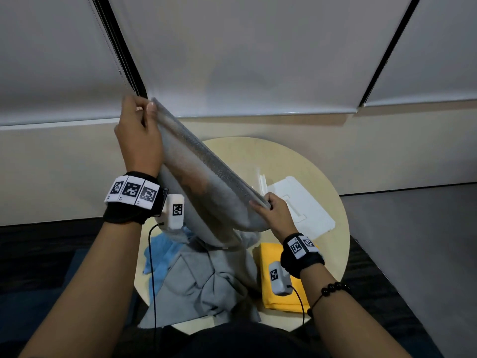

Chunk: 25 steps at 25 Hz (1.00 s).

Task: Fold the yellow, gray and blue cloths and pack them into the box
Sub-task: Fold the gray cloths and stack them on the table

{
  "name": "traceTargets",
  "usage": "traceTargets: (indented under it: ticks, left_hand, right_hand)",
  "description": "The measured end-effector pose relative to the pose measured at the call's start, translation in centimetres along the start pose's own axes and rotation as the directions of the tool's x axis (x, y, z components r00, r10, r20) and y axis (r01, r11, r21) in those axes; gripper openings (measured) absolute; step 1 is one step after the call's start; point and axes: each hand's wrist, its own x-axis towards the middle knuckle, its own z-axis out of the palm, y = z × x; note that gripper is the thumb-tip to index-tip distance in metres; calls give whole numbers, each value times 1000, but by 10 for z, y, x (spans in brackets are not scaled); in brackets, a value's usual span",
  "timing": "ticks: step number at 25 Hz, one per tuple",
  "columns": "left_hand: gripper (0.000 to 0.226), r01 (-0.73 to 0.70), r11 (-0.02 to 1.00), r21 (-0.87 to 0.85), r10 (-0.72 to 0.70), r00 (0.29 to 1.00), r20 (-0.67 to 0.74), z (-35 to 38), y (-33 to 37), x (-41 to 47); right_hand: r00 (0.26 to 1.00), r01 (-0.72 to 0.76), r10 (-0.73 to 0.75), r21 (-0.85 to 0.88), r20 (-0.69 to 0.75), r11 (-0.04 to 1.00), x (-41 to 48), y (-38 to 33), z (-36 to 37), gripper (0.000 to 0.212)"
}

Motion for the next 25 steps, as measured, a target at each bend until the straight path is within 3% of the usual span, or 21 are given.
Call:
traceTargets:
  ticks: [3,6,9,14,18,21,25]
  left_hand:
    - [18,70,994,83,-75,995,61,2,-28,-8]
    - [14,45,988,147,-76,973,217,6,-49,-28]
    - [13,83,982,171,-138,931,338,17,-65,-63]
    - [14,283,938,200,-324,921,215,21,-86,-90]
    - [17,405,883,238,-454,866,209,24,-89,-96]
    - [17,461,858,225,-503,844,188,24,-91,-102]
    - [18,533,819,212,-564,815,132,18,-99,-99]
  right_hand:
    - [990,-122,119,33,74,992,-14,11,-4,47]
    - [966,-227,197,191,166,955,-26,9,2,35]
    - [935,-306,251,209,252,929,-25,1,14,31]
    - [909,-359,407,327,-90,874,-14,-1,9,25]
    - [915,-399,399,14,-65,917,-8,6,17,40]
    - [878,-468,461,-35,-131,883,-6,14,15,31]
    - [803,-519,513,65,-304,852,-5,25,0,36]
